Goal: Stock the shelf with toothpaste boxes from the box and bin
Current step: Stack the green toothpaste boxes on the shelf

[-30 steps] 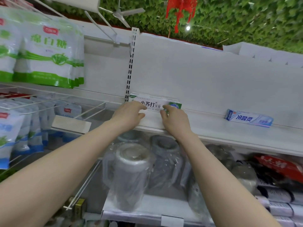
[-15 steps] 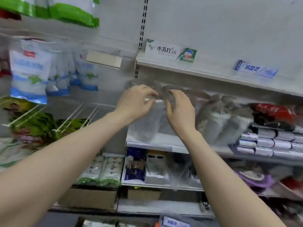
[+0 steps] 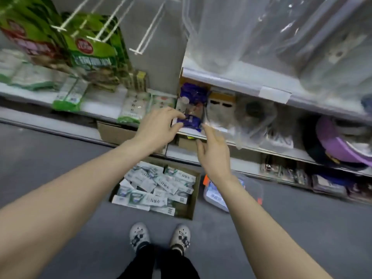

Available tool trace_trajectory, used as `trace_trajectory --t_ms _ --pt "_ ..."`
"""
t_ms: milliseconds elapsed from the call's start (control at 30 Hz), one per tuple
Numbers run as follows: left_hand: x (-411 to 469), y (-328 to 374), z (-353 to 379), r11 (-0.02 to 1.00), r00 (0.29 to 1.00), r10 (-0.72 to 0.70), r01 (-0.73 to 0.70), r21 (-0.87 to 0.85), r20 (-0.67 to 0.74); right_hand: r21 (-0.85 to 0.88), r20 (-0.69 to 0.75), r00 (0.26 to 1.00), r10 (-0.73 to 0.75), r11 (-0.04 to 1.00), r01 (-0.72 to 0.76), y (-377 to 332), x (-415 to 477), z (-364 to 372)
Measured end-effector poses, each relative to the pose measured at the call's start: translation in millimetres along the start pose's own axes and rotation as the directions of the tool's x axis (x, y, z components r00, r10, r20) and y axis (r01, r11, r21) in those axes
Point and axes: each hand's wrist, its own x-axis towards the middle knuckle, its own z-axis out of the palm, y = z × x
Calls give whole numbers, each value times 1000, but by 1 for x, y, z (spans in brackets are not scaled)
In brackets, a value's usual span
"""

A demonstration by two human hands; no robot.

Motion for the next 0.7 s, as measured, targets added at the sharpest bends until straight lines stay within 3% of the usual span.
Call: trace_trajectory --t_ms 233,367,700 --pt "-40 -64 99 968 965 -242 247 -47 99 31 237 968 79 996 -89 52 -49 102" --pt "-65 -108 158 919 915 -384 392 -47 120 26 341 934 103 993 -119 82 -73 156" --pt "-142 -195 300 797 778 -591 603 8 211 -24 502 850 160 985 -171 153 -120 293"
